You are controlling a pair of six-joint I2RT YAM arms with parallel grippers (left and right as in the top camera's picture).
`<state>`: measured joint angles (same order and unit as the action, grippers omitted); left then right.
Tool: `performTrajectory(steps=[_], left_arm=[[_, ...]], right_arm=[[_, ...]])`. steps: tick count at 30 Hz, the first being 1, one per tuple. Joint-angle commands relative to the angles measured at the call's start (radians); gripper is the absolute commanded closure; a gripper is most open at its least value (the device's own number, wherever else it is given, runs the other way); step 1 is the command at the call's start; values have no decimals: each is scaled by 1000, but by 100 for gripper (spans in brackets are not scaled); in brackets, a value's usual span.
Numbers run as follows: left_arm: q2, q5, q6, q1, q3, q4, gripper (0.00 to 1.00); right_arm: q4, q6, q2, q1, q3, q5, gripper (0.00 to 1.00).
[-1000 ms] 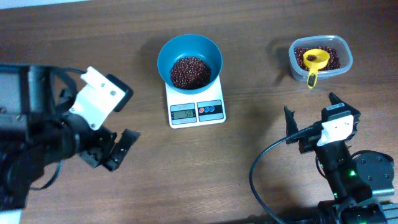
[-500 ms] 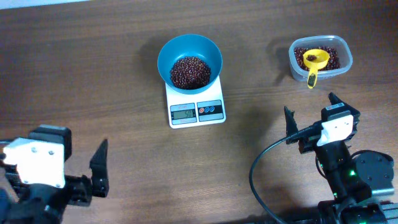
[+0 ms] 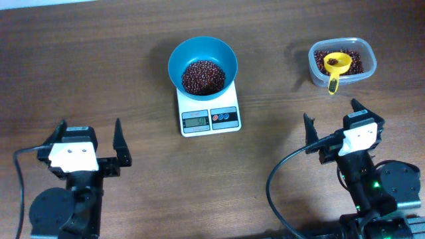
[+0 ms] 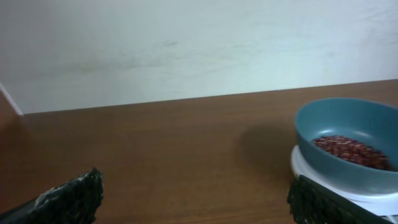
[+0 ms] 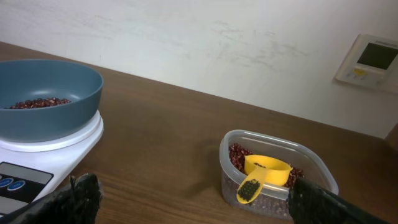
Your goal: Scoop item into bowl and weigh 50g on scale
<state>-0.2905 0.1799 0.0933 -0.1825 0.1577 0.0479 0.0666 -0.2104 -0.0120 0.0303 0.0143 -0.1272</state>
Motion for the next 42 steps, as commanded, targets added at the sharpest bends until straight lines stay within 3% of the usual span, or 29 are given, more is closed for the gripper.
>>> performTrajectory(steps=[1,6,9,11,21,27,34,40,42], left_arm=[[18,60,60,2,-10,5,1],[115,45,53,2,-57,13,1],[132,45,53,2,-148,157,1],[132,23,50,2,-149,157,1],[132,-9,50,2,-149,-117,1],[122,-18,50,2,-149,-117,1],[266,12,51,2,-150,-114,1],[286,53,48,2,-150,-106,1],[286,51,-21,2,-150,-110,1]], right_arm=[[2,1,5,4,-9,8,1],[2,1,5,4,-9,8,1],[2,1,5,4,-9,8,1],[2,1,5,4,-9,8,1],[2,1,5,4,-9,8,1],[2,1,5,4,-9,8,1],[2,1,5,4,-9,8,1],[2,1,5,4,-9,8,1],[2,1,5,4,-9,8,1]])
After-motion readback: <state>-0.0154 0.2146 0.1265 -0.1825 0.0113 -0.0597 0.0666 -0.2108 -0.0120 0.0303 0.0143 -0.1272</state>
